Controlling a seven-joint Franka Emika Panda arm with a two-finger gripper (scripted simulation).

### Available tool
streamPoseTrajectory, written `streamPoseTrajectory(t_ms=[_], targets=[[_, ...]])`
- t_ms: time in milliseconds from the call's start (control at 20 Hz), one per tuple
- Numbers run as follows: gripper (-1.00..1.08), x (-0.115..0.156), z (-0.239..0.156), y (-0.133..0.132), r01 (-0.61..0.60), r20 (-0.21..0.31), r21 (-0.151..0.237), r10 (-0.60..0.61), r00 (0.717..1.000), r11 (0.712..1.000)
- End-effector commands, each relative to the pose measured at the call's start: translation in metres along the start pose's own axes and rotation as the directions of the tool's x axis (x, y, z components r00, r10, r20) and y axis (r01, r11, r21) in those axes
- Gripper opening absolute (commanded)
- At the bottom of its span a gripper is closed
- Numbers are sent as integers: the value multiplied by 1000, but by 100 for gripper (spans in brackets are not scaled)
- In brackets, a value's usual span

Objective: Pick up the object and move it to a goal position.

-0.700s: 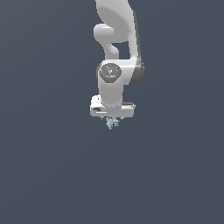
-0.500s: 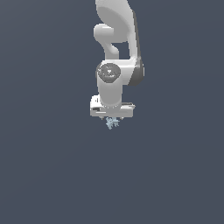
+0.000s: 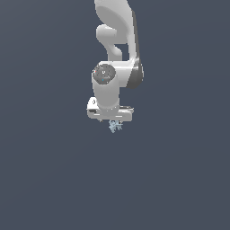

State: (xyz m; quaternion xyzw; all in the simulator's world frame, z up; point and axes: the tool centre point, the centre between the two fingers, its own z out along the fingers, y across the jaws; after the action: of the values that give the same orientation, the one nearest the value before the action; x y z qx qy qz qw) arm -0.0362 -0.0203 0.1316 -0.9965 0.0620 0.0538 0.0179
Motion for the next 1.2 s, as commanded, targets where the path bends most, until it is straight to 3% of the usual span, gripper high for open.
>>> streamPoseTrajectory(t_ms=[0, 700, 1150], targets=[[100, 0, 0, 0, 2, 0, 0, -2, 1000, 1000], [100, -4, 7, -4, -122, -14, -1, 122, 992, 993], [100, -12, 18, -8, -319, -37, 3, 318, 947, 948]])
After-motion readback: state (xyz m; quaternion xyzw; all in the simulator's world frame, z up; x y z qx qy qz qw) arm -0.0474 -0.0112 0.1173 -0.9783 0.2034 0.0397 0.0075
